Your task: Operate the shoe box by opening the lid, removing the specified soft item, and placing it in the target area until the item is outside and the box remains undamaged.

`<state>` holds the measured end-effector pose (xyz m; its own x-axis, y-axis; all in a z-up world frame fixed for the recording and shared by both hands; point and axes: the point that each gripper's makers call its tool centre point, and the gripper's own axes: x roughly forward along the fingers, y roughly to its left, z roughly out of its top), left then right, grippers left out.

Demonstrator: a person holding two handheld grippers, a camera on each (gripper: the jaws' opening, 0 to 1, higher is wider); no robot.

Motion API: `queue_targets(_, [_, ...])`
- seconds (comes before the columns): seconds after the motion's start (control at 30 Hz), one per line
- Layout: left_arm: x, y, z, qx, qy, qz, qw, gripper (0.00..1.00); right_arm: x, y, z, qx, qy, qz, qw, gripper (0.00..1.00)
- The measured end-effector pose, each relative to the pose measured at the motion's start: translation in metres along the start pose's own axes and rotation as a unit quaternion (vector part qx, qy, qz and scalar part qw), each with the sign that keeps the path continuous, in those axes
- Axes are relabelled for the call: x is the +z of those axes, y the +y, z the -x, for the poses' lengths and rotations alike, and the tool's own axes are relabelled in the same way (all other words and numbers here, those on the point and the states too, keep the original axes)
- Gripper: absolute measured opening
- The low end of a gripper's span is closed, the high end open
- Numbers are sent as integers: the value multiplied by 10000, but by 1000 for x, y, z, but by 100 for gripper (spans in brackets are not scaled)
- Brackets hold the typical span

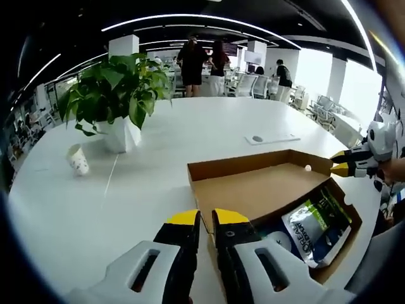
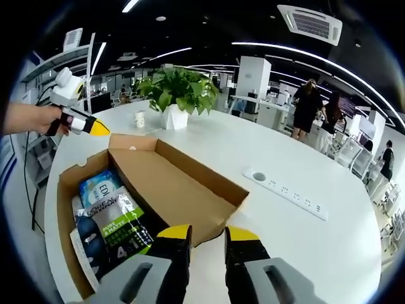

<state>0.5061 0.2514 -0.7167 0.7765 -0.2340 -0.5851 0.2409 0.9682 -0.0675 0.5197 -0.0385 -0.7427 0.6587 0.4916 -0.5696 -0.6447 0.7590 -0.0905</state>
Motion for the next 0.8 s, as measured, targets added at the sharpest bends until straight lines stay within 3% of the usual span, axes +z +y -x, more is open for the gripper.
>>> queue_targets(0.23, [-3,-19,11,-97,-35,-136,9999,10,1,3,14,5,-37,-36,10000,23])
queue_targets(0.37, [-10,-29,15,-102,31,-293,9995,17,-3,6,22,55,-40,-114,9999,29])
queue_targets(0.8, [-26,-63,25,-367,40,-244,9990,22,-13,17,42,196,-139,-238,9994,38])
